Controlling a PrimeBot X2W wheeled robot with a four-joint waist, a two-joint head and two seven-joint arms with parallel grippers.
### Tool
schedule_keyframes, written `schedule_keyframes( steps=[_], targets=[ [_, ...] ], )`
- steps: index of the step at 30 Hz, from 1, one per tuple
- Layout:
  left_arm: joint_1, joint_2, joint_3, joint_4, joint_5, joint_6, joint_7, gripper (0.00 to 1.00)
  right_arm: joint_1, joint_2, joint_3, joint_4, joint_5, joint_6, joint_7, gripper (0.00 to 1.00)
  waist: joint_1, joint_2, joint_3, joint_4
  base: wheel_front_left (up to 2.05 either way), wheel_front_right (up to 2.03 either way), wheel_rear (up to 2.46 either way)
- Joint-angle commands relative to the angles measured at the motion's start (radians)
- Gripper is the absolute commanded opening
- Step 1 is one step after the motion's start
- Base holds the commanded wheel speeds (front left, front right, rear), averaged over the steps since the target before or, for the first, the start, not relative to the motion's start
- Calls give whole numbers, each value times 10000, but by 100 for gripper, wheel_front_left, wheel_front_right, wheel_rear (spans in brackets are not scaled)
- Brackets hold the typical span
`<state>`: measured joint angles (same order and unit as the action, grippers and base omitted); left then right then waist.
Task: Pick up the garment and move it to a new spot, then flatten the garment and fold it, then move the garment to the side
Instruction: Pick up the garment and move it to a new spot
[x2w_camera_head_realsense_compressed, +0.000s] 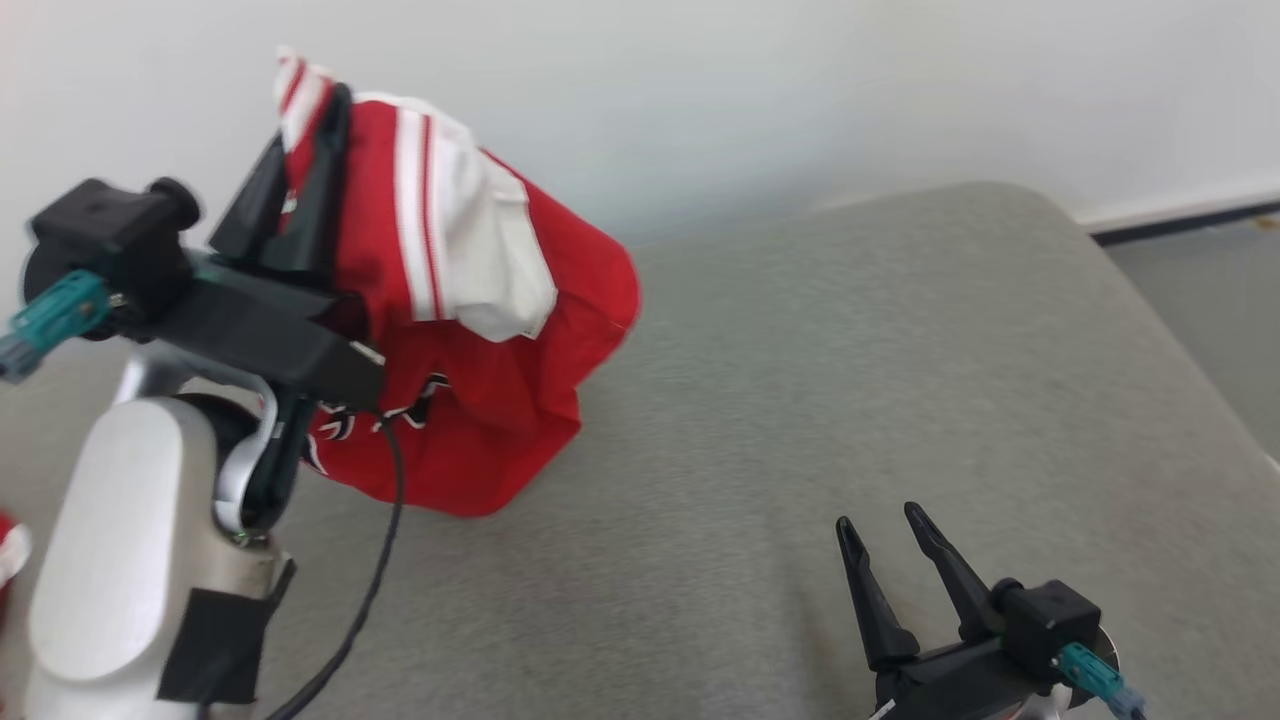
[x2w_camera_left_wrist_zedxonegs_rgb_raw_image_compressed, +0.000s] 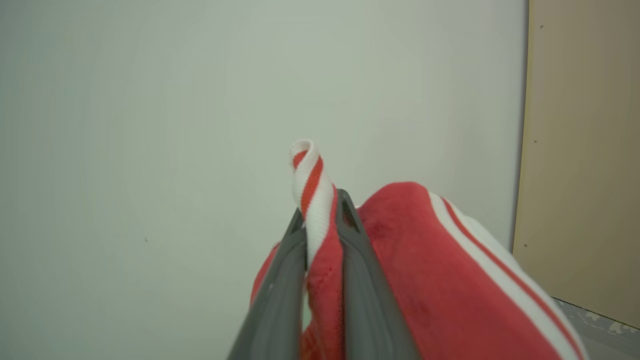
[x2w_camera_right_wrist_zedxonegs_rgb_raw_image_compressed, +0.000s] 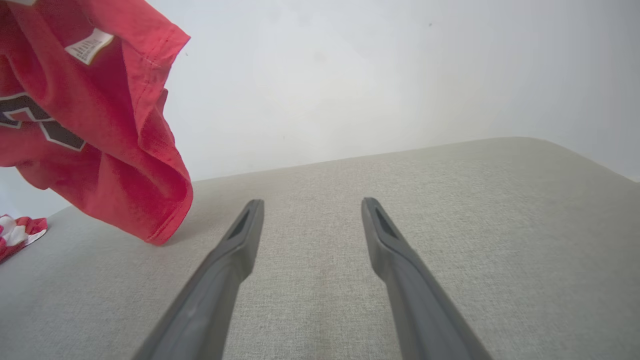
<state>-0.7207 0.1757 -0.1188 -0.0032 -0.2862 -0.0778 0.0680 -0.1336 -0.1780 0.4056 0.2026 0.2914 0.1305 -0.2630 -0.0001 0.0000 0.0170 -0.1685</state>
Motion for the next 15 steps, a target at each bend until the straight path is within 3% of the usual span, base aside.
schedule_keyframes(
  steps=[1, 9, 15],
  targets=[
    [-177, -87, -135, 89, -74, -62, -106, 0, -50, 28, -23, -7, 56, 4, 4, 100, 1, 0, 41, -1133, 0, 0, 0],
    [-842, -471, -820, 831, -135, -279, -747, 0, -183, 92, -78, -54, 185, 4, 4, 100, 1, 0, 348, -2337, 0, 0, 0],
    [-951, -439, -1650, 1670, -84, -446, -1885, 0, -255, 210, -122, -61, 172, 4, 4, 100, 1, 0, 695, -2857, 0, 0, 0]
  ],
)
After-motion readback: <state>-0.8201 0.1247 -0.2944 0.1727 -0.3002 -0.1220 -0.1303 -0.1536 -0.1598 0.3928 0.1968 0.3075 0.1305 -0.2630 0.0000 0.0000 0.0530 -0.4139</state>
